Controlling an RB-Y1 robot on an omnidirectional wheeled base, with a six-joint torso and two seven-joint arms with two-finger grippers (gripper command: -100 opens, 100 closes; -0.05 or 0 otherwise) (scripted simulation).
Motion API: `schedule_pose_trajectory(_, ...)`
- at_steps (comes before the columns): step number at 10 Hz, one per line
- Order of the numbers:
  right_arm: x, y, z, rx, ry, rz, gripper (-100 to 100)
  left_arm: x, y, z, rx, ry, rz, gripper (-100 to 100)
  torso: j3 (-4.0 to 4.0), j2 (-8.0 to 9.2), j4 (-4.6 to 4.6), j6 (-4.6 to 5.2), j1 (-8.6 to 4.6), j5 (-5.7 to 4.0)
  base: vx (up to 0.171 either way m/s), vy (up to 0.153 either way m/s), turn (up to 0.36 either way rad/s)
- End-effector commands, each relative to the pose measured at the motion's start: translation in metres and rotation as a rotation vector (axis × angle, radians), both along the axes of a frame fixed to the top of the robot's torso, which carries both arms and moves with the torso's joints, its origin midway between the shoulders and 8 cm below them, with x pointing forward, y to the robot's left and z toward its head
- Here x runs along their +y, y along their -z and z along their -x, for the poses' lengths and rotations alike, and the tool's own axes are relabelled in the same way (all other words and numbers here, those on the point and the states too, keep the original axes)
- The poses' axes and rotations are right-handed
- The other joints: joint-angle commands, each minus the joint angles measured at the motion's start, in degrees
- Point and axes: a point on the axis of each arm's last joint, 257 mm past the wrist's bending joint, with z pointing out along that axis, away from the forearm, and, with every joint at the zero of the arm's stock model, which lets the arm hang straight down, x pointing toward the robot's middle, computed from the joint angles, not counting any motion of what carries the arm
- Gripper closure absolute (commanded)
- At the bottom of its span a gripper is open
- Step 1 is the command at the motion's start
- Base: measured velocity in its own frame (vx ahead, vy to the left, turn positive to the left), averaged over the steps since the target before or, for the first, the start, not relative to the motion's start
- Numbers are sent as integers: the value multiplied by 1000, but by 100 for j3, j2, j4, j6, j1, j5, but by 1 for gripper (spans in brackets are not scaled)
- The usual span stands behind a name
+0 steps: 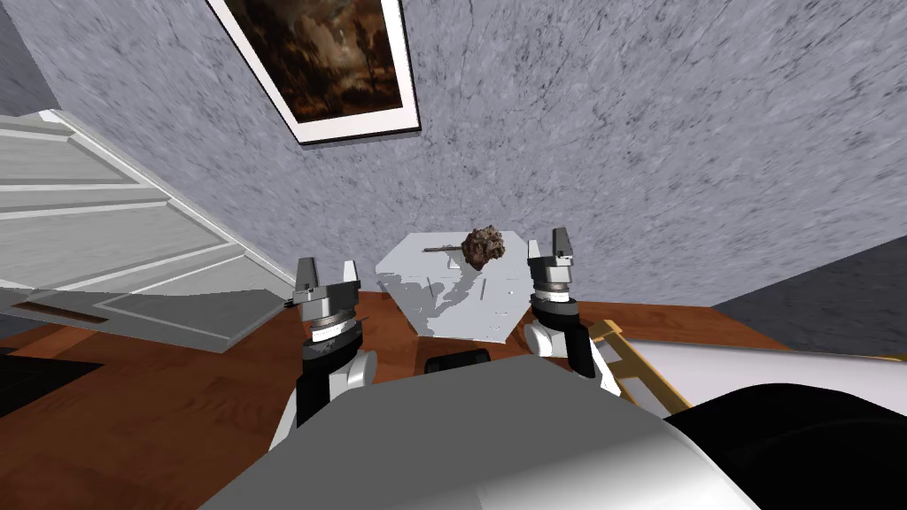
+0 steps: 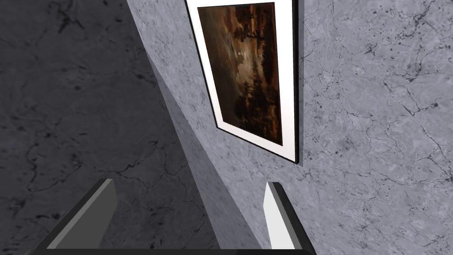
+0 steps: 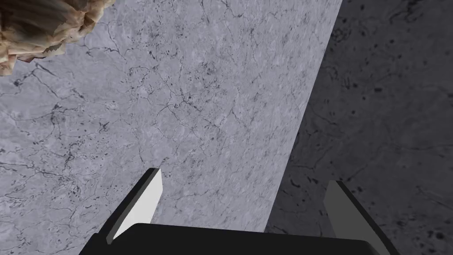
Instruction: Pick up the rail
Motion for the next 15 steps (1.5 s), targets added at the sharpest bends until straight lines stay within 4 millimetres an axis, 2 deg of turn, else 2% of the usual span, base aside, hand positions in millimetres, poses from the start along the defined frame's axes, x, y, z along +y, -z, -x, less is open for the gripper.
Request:
schedule_pose_trajectory(1, 5, 8, -2, 17, -11, 36, -100, 0, 0, 0, 0, 0, 0, 0, 0, 0, 0, 0, 0, 0, -46, 91, 77)
schedule_pose_trajectory(6, 20, 47, -10, 89, -50, 180, -100, 0, 0, 0, 0, 0, 0, 0, 27, 47, 11, -1, 65, 15, -115, 175, 83)
schedule_pose_trajectory(9, 25, 59, -12, 112, -71, 239, -100, 0, 0, 0, 0, 0, 0, 0, 19, 32, 7, -1, 55, 13, -66, 133, 46)
schedule_pose_trajectory(11, 29, 83, -12, 148, -91, 317, -100, 0, 0, 0, 0, 0, 0, 0, 16, 27, 6, -1, 43, 10, -84, 154, 121)
schedule_pose_trajectory(12, 30, 87, -13, 159, -104, 343, -100, 0, 0, 0, 0, 0, 0, 0, 22, 39, 9, -2, 62, 14, -83, 153, 29)
schedule_pose_trajectory(13, 30, 102, -13, 182, -111, 378, -100, 0, 0, 0, 0, 0, 0, 0, 22, 37, 9, 1, 55, 14, -68, 175, 74)
schedule_pose_trajectory(14, 32, 103, -13, 186, -124, 402, -100, 0, 0, 0, 0, 0, 0, 0, 20, 33, 8, 0, 61, 14, -52, 142, 48)
schedule_pose_trajectory(15, 30, 119, -12, 211, -132, 440, -100, 0, 0, 0, 0, 0, 0, 0, 17, 27, 7, 0, 51, 14, -77, 169, 133)
